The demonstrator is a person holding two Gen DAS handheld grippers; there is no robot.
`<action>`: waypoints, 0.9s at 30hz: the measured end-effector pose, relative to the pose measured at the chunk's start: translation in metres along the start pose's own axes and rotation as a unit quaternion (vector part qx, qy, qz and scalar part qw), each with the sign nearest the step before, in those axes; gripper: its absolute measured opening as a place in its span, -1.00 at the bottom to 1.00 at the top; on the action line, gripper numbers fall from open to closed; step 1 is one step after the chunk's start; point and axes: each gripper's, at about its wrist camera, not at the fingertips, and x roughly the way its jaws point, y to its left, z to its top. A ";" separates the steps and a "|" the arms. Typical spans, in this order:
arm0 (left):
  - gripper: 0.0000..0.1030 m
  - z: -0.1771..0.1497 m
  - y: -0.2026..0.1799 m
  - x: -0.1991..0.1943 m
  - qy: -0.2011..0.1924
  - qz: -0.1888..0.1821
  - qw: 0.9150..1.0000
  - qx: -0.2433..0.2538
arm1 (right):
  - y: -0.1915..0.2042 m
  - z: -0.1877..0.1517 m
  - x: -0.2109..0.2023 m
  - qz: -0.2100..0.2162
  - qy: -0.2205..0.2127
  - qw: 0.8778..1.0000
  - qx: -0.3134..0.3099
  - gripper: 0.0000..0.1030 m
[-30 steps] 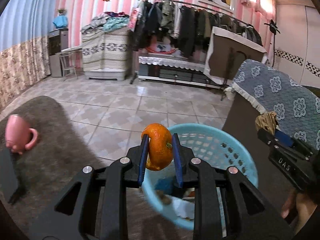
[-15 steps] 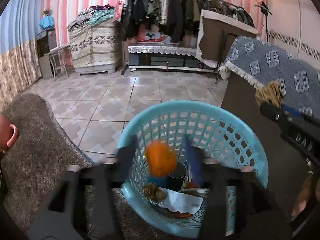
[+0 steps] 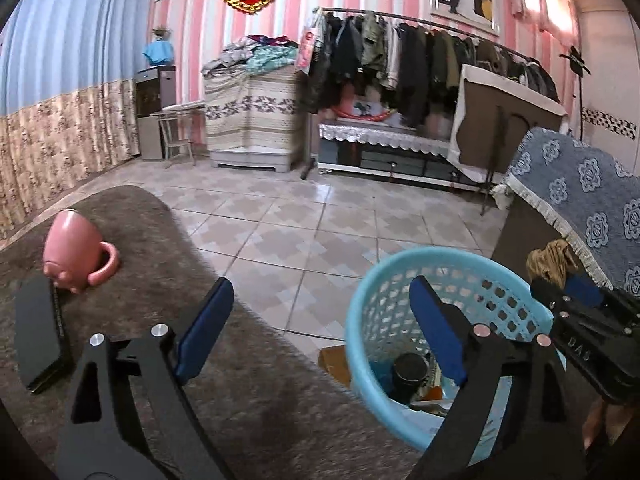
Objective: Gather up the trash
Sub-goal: 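Open the right tool to drop the brown cloth into the basket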
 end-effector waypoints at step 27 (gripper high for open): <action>0.89 0.027 0.070 -0.094 -0.035 0.118 0.990 -0.071 | 0.024 0.001 -0.010 0.019 -0.034 0.999 -0.016 0.91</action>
